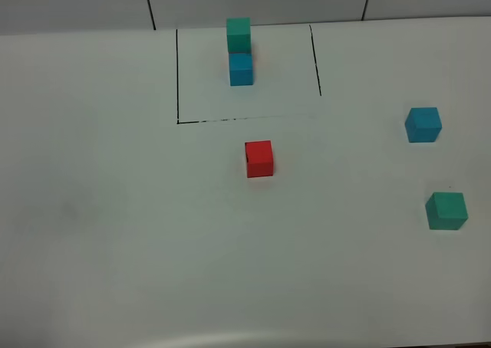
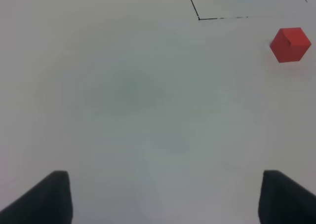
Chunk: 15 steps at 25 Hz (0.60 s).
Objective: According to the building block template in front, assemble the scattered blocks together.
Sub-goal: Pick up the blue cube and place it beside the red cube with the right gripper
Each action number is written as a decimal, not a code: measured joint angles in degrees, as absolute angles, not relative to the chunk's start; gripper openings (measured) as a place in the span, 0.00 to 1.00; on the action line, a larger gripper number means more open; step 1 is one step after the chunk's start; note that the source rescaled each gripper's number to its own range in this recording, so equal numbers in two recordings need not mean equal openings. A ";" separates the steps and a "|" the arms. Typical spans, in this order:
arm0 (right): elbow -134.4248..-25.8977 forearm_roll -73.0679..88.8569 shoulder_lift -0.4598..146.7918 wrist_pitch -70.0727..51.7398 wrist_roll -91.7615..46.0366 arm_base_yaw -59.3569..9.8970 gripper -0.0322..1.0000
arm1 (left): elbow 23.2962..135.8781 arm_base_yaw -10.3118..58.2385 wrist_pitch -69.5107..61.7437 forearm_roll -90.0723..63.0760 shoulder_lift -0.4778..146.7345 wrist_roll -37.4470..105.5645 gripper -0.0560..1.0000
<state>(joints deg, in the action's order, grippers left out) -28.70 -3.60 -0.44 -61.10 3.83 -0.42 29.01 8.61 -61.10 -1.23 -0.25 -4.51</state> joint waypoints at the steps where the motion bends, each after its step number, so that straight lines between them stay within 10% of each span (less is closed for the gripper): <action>1: -28.70 -3.60 -0.44 -61.10 3.83 -0.42 0.76 | 29.01 8.61 -61.10 -1.23 -0.25 -4.51 0.74; 15: -28.70 -3.60 -0.44 -61.10 3.83 -0.42 0.76 | 29.01 3.91 -61.10 -1.27 -0.25 -4.51 0.72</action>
